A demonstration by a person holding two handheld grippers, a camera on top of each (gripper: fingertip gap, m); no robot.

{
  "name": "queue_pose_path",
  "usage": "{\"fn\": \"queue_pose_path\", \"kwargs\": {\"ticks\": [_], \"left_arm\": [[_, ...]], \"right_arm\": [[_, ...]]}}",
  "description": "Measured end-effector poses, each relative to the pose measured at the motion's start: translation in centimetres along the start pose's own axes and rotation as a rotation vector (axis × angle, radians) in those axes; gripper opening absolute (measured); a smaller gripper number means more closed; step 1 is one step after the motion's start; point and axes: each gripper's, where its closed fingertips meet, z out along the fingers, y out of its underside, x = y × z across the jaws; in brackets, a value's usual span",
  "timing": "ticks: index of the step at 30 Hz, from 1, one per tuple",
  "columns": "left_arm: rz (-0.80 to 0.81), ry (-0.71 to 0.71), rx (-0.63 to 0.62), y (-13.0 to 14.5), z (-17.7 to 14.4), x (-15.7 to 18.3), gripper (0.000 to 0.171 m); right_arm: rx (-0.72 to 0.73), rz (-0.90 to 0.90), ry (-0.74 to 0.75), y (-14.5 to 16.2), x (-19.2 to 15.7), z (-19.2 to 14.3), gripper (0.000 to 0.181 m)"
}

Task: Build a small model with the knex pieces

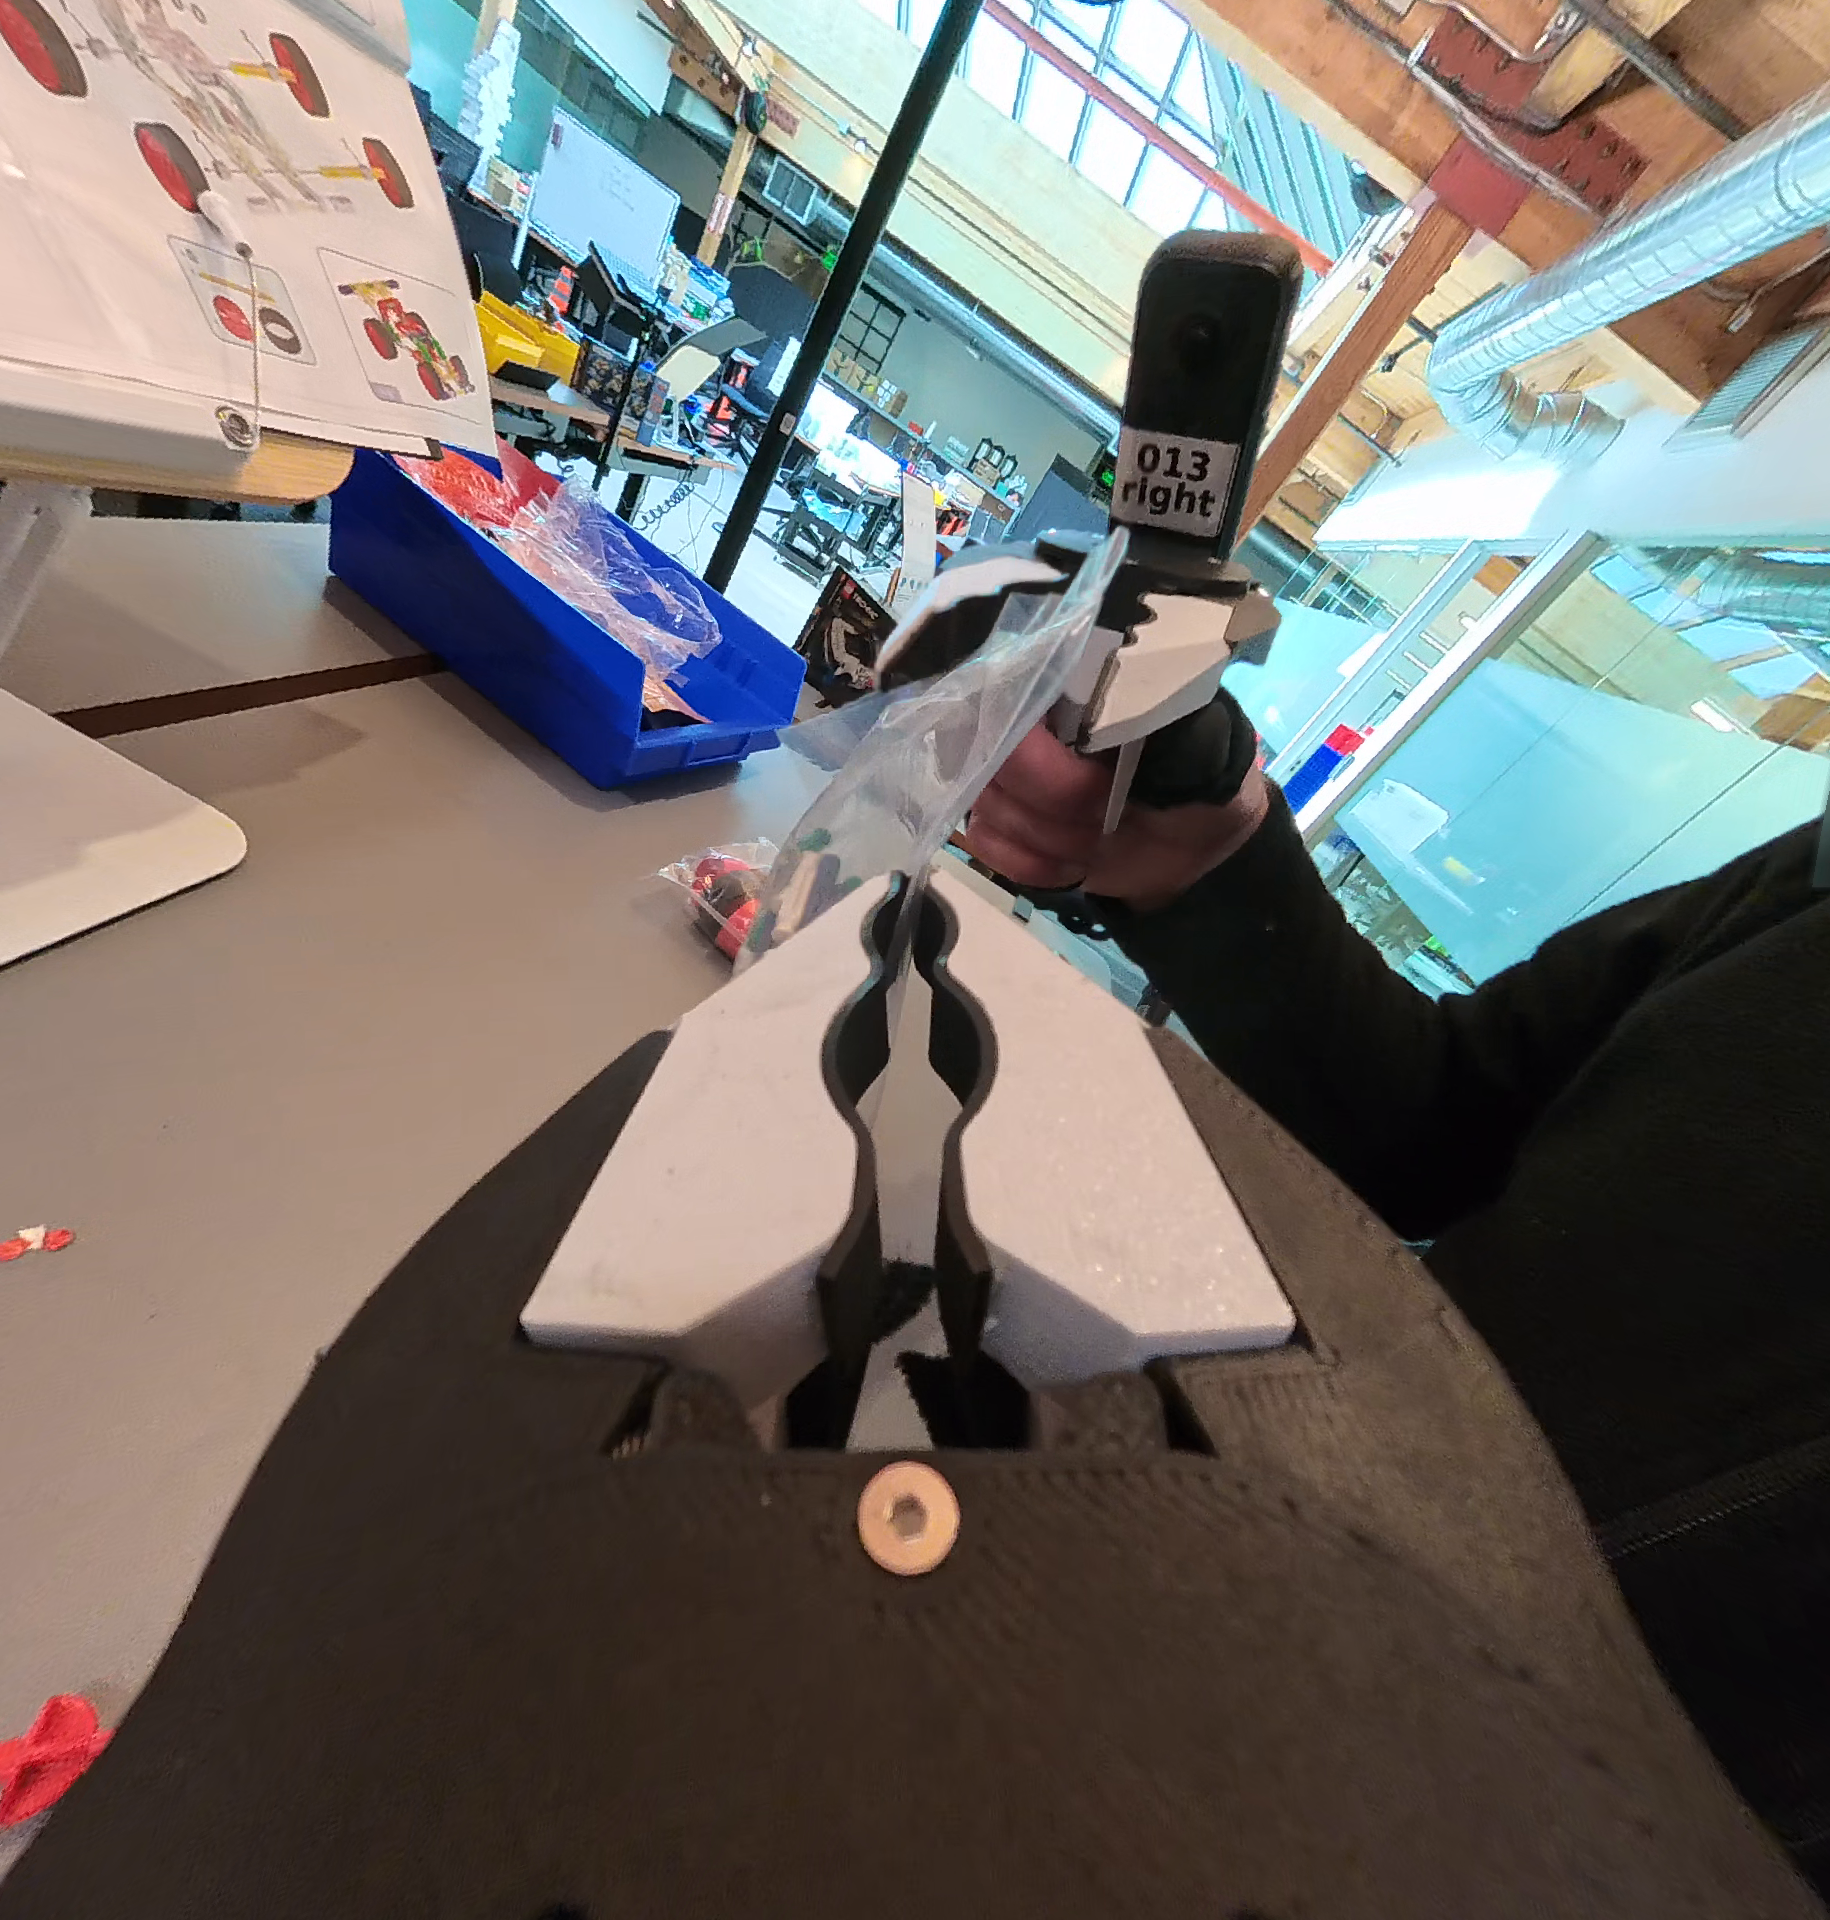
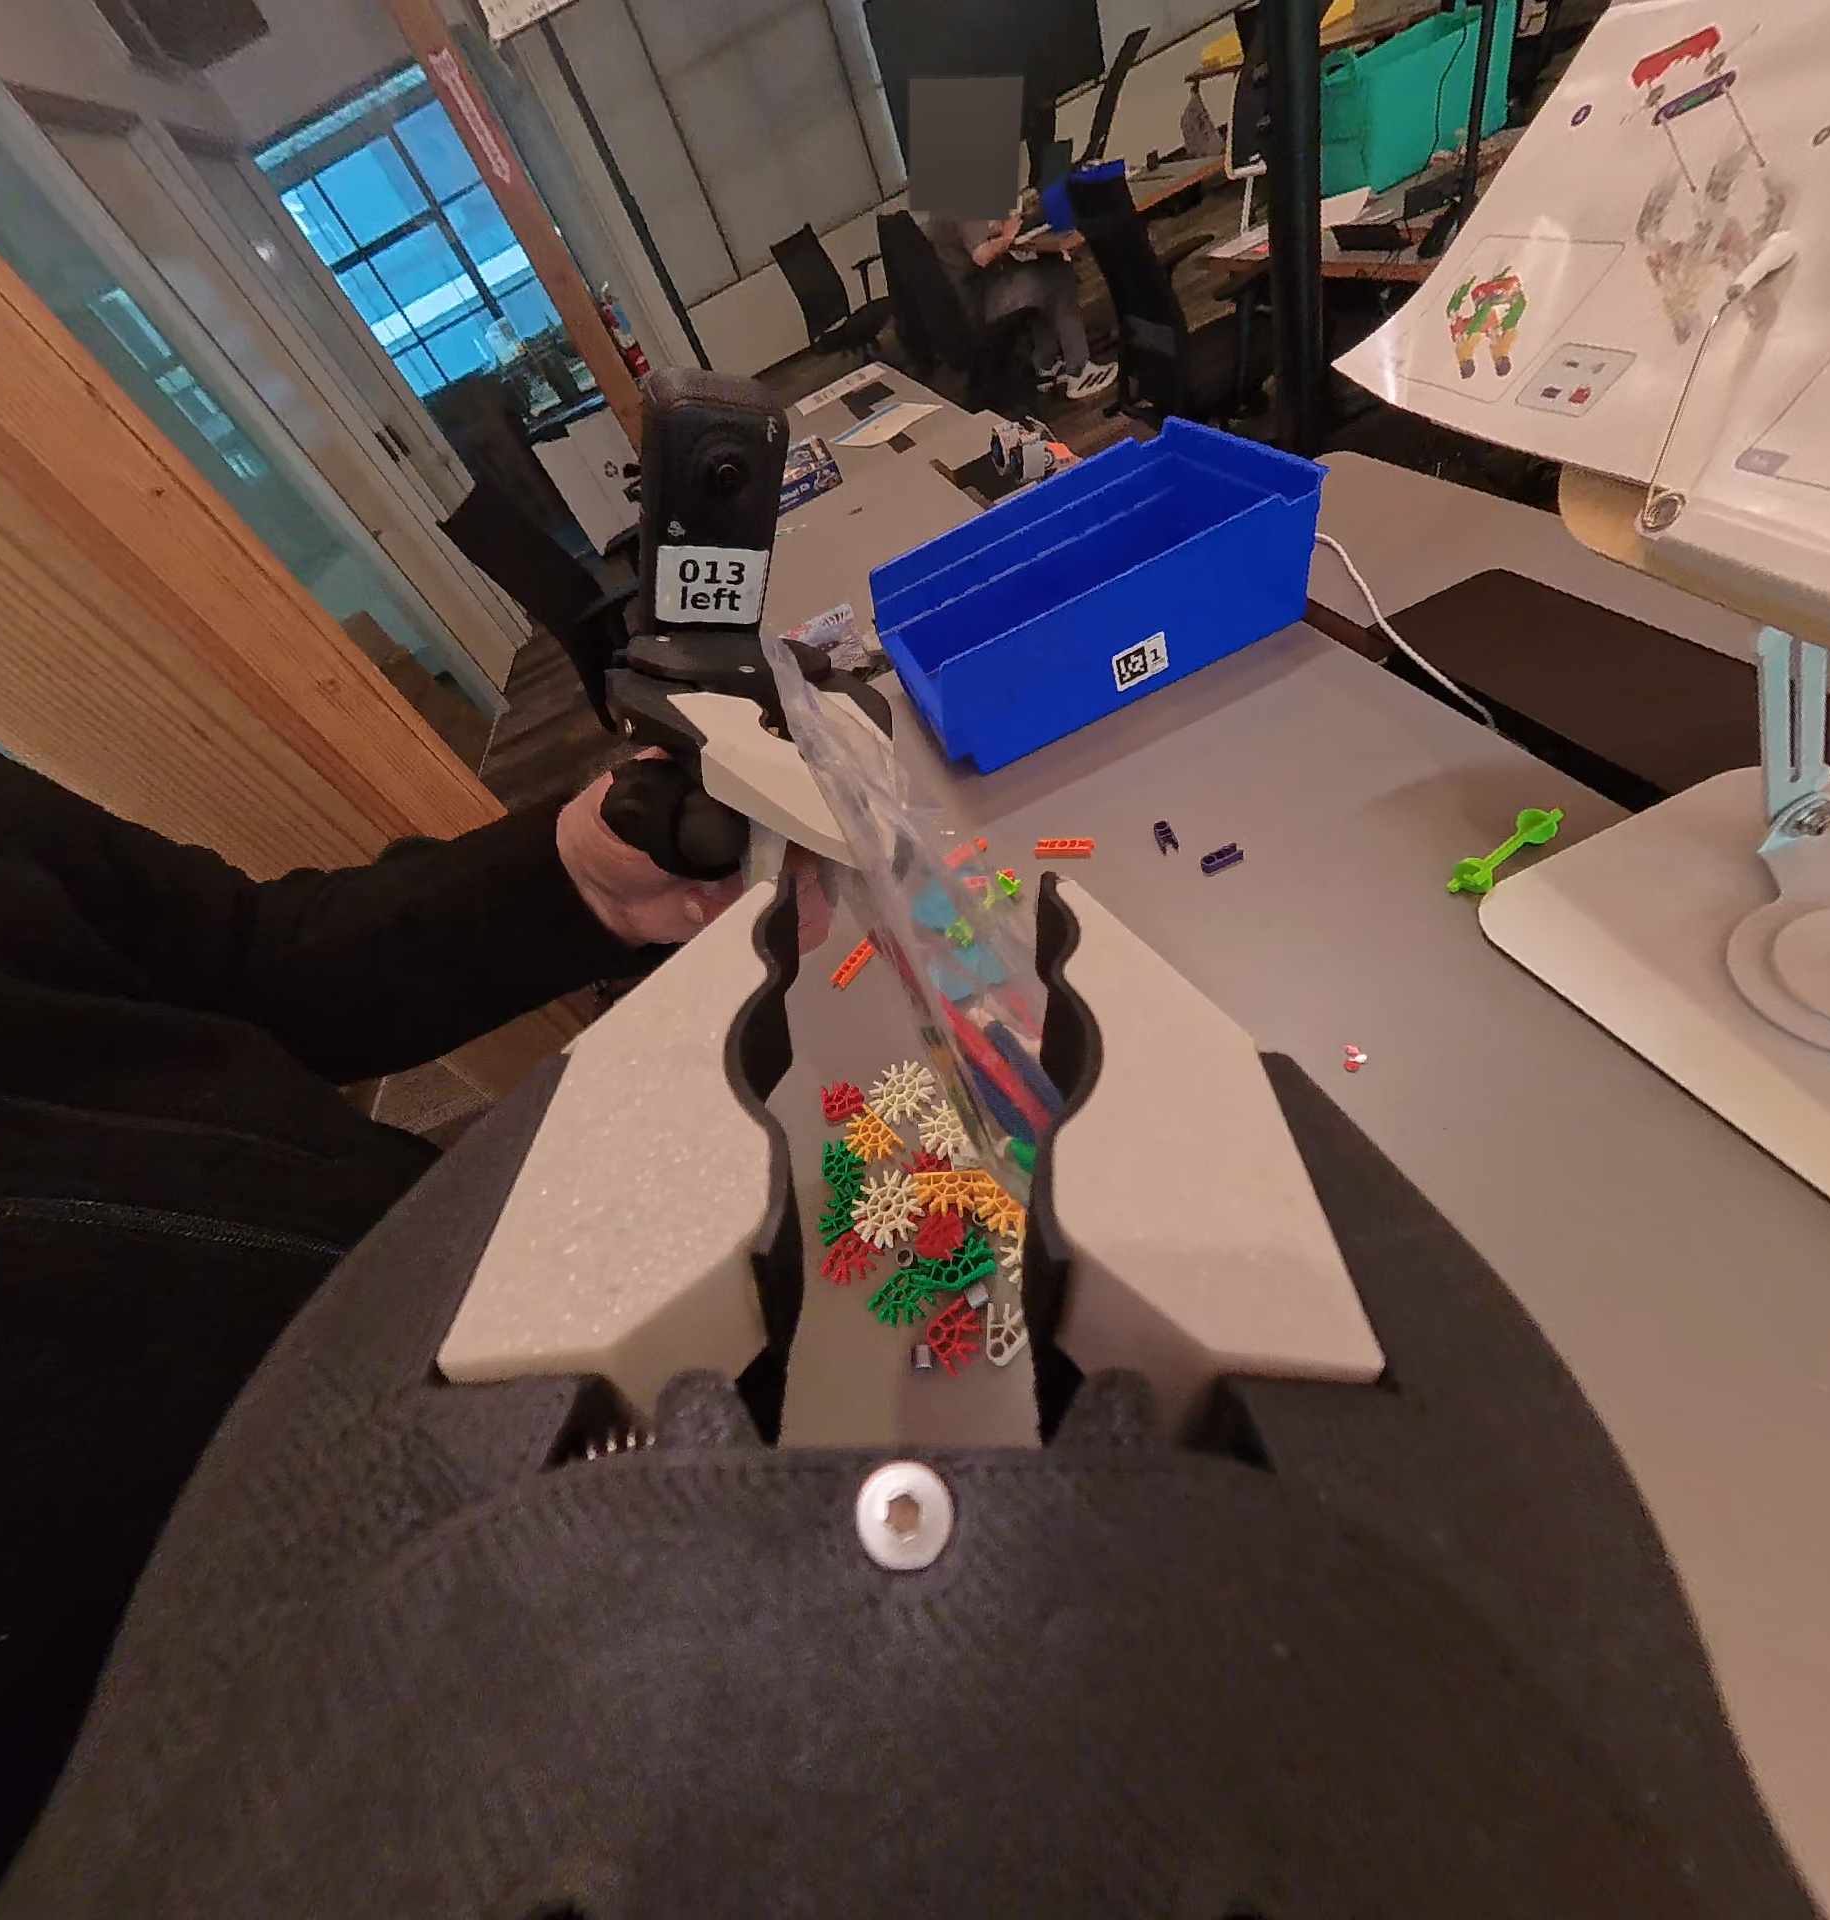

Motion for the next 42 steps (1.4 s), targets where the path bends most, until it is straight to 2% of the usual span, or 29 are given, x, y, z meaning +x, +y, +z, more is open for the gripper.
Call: {"fn": "queue_pose_path", "kwargs": {"ticks": [4,7,9,10,12,15,16,17,19,20,21,22,24,25,28,35,42], "left_arm": [[-0.003,0.023,-0.031,0.5,0.8,0.6,0.000],[0.002,0.042,-0.044,0.6,1.2,1.1,0.000],[0.066,0.052,-0.063,0.7,1.1,1.7,0.000],[0.101,0.034,-0.079,0.6,0.9,1.6,0.008],[0.160,-0.013,-0.145,0.6,0.8,1.2,0.041],[0.265,-0.046,-0.215,0.5,0.9,1.1,0.020],[0.292,-0.065,-0.219,0.3,1.0,0.9,0.005],[0.305,-0.068,-0.224,0.2,1.0,0.9,0.000],[0.301,-0.050,-0.213,-0.3,1.0,1.1,0.000],[0.291,-0.028,-0.218,-0.3,1.0,1.5,0.000],[0.289,-0.027,-0.218,-0.4,1.0,1.5,0.000],[0.281,-0.016,-0.217,-0.4,1.0,1.6,0.000],[0.276,0.035,-0.243,0.1,1.2,2.4,0.000],[0.288,0.039,-0.261,0.3,1.4,2.6,0.000],[0.288,0.068,-0.280,0.6,1.6,3.1,0.000],[0.324,0.065,-0.312,1.4,1.8,3.1,0.000],[0.584,0.017,-0.449,3.0,2.2,2.9,0.000]], "right_arm": [[-0.014,-0.063,0.001,0.3,-0.7,1.4,0.038],[-0.036,-0.096,0.006,0.8,-0.5,1.9,0.004],[-0.032,-0.085,-0.015,0.9,-0.8,1.9,0.000],[-0.036,-0.083,-0.018,1.1,-0.9,1.9,0.000],[-0.043,-0.084,-0.014,1.2,-1.1,2.0,0.000],[-0.052,-0.085,-0.009,1.2,-1.3,2.4,0.000],[-0.055,-0.088,-0.009,1.2,-1.4,2.5,0.000],[-0.045,-0.095,-0.007,1.0,-1.5,2.6,0.000],[0.004,-0.099,-0.004,0.3,-1.6,2.5,0.000],[0.042,-0.090,-0.014,-0.2,-1.7,2.3,0.009],[0.064,-0.076,-0.027,-0.5,-1.8,2.2,0.034],[0.060,-0.075,-0.045,-0.5,-2.0,2.3,0.046],[0.047,-0.097,-0.068,-0.3,-2.4,2.6,0.050],[0.046,-0.103,-0.084,-0.3,-2.7,2.7,0.044],[0.037,-0.115,-0.106,-0.1,-2.8,2.9,0.001],[-0.013,-0.121,-0.036,1.0,-2.3,2.9,0.000],[-0.111,-0.113,0.057,3.0,-1.8,3.3,0.000]]}}
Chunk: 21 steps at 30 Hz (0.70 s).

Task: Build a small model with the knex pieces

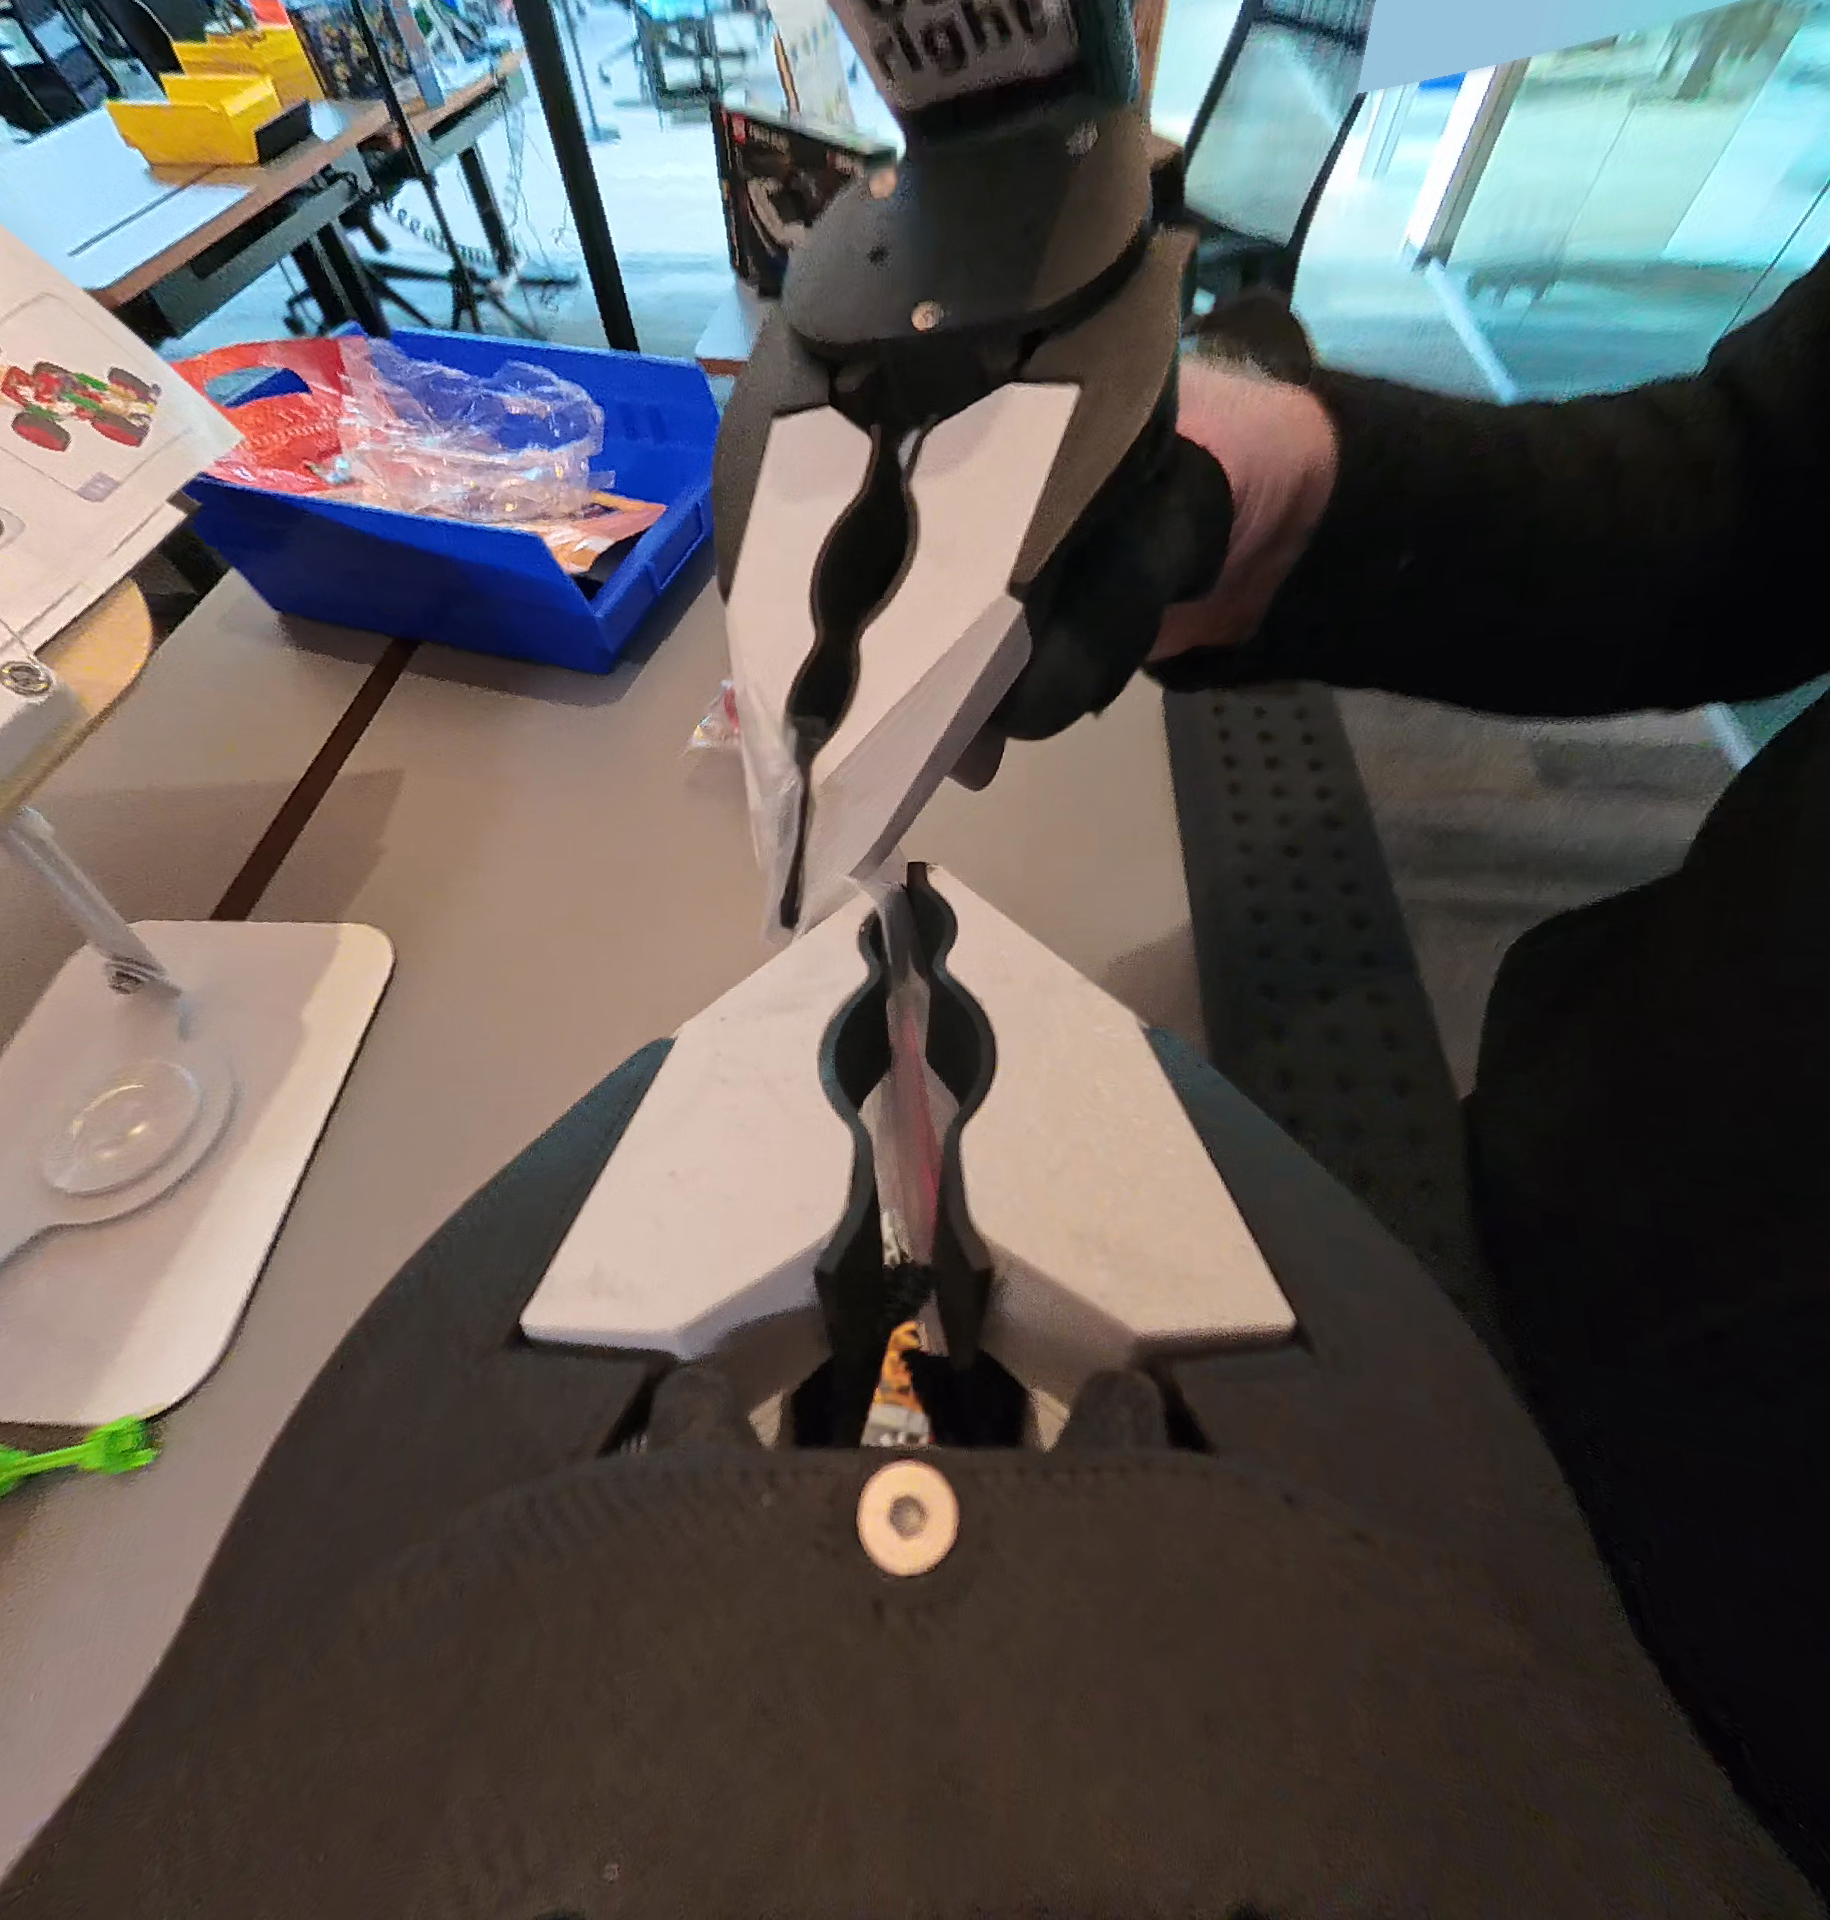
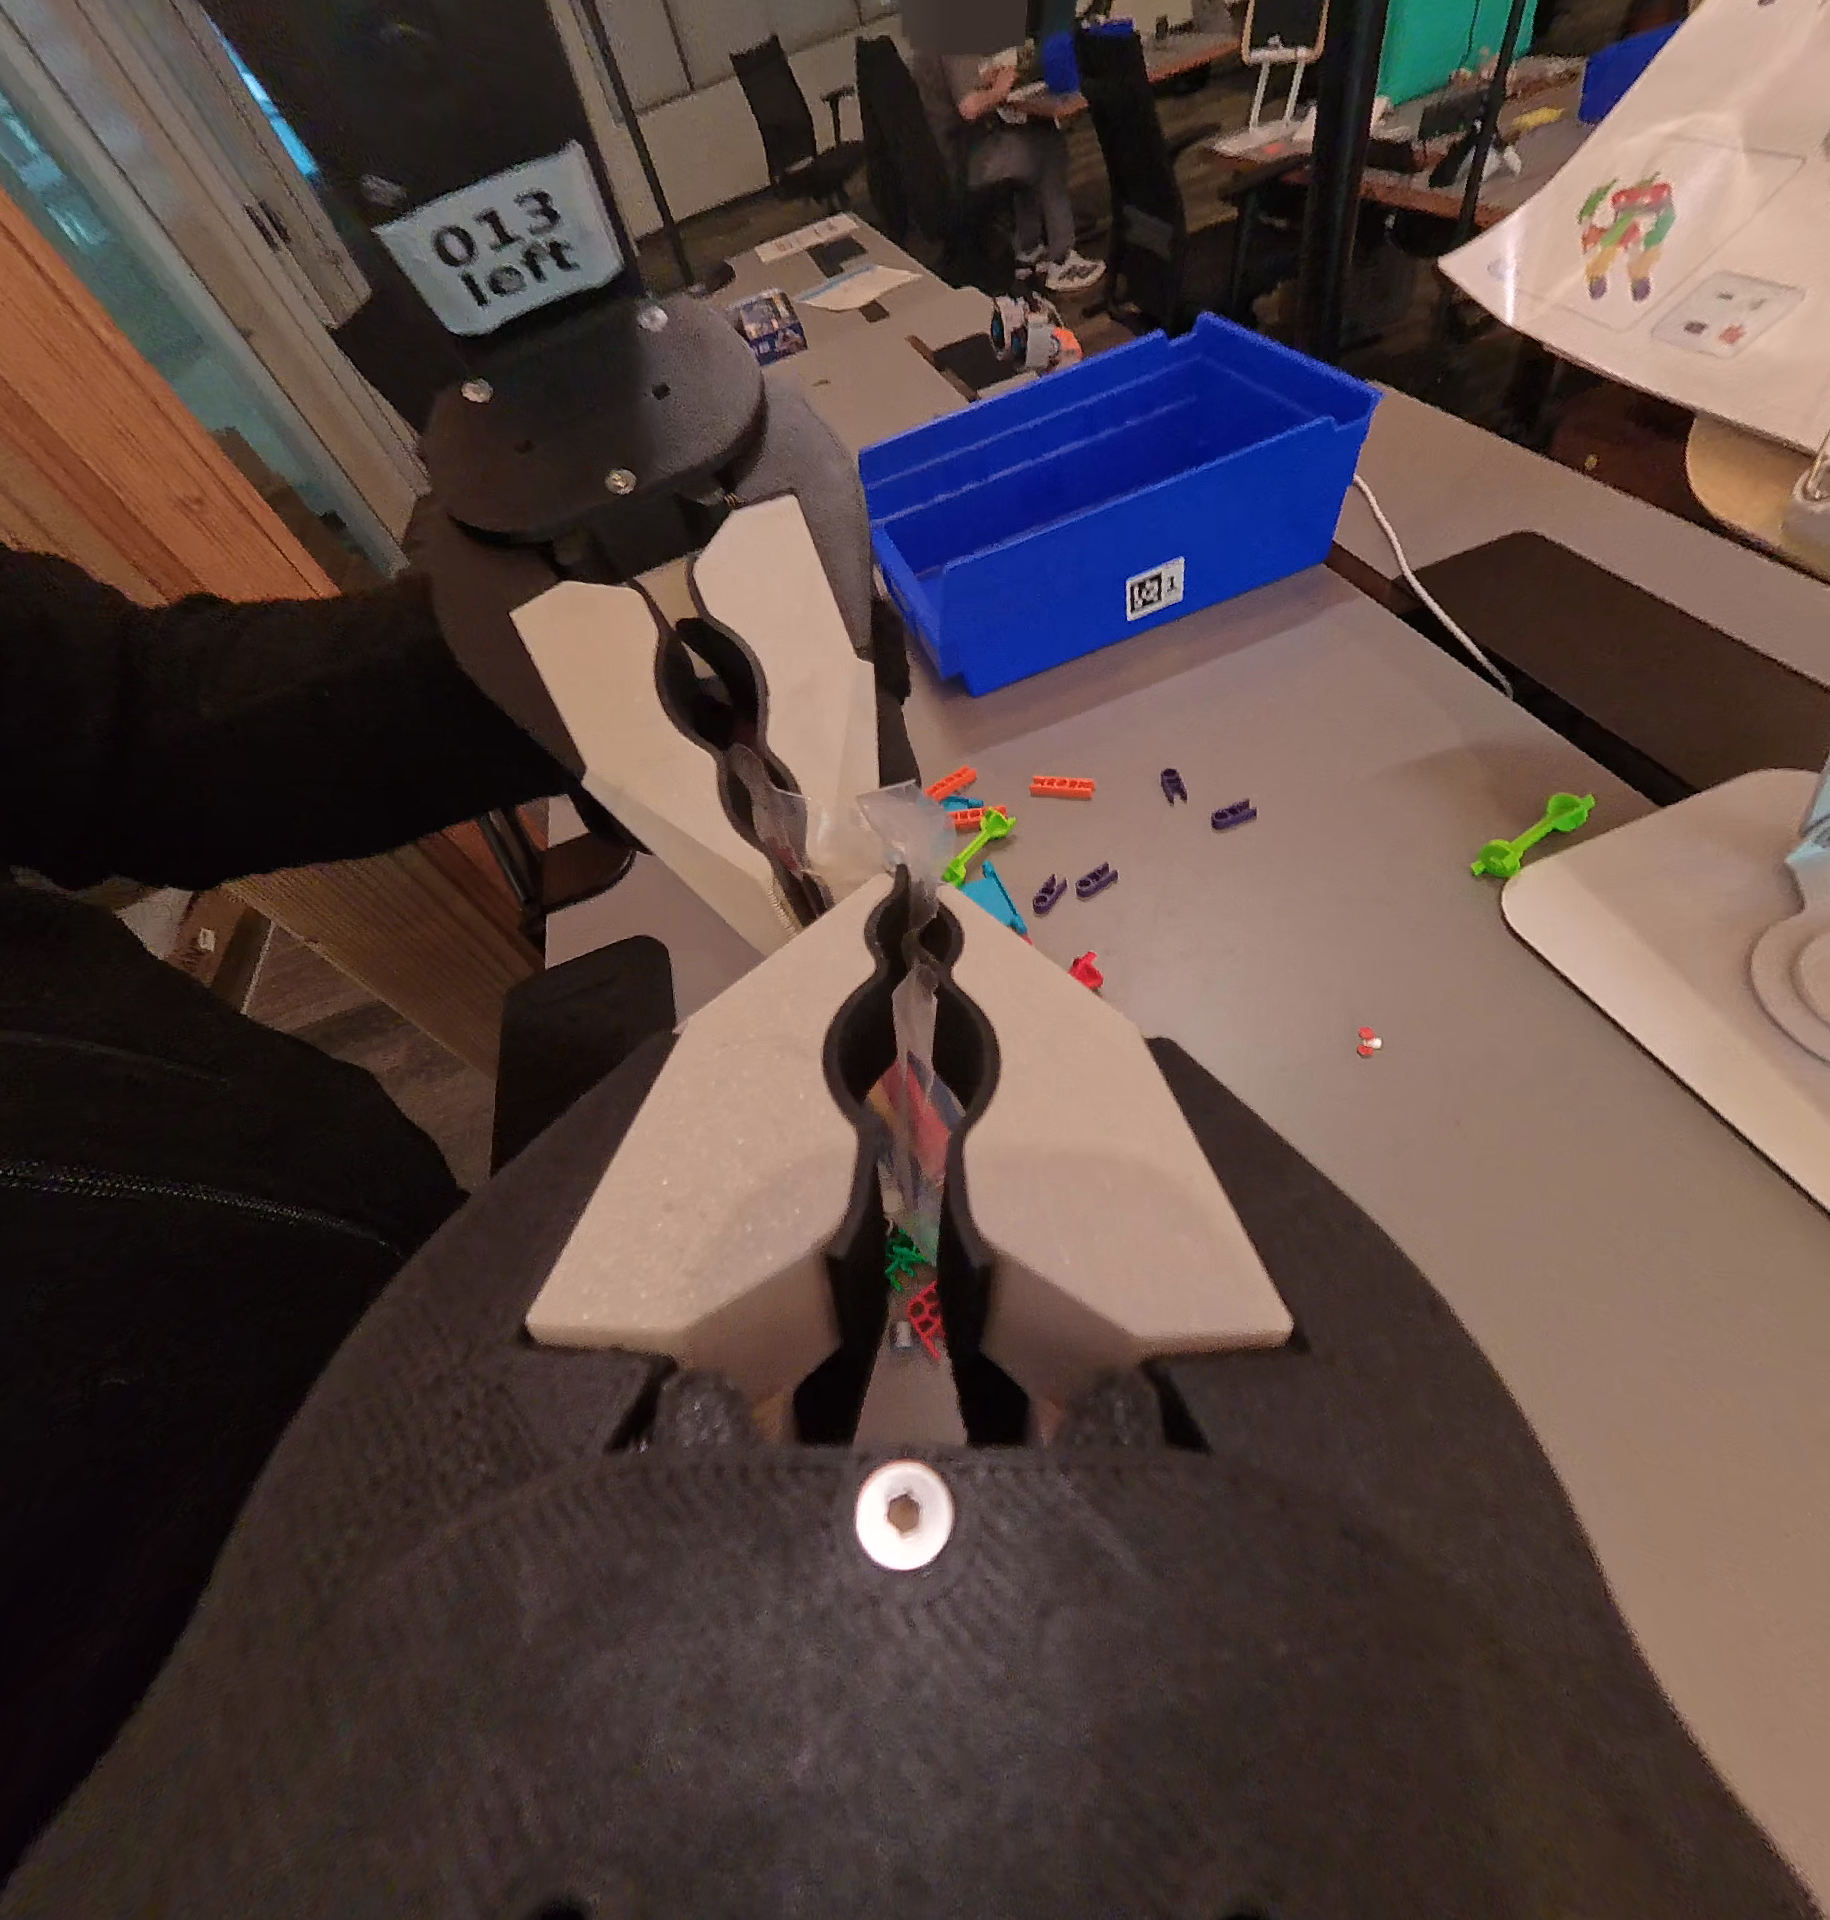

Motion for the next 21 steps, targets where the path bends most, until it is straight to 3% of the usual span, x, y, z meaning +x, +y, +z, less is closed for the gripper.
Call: {"fn": "queue_pose_path", "kwargs": {"ticks": [3,14,21], "left_arm": [[0.074,0.001,-0.076,0.7,0.8,0.5,0.000],[0.029,0.042,-0.008,0.7,2.7,1.7,0.000],[-0.053,-0.026,0.045,1.6,2.3,-0.1,0.000]], "right_arm": [[-0.057,0.000,0.021,1.1,0.2,0.3,0.000],[-0.122,-0.062,0.121,2.5,1.5,1.0,0.000],[-0.085,-0.076,0.190,2.1,3.5,1.5,0.000]]}}
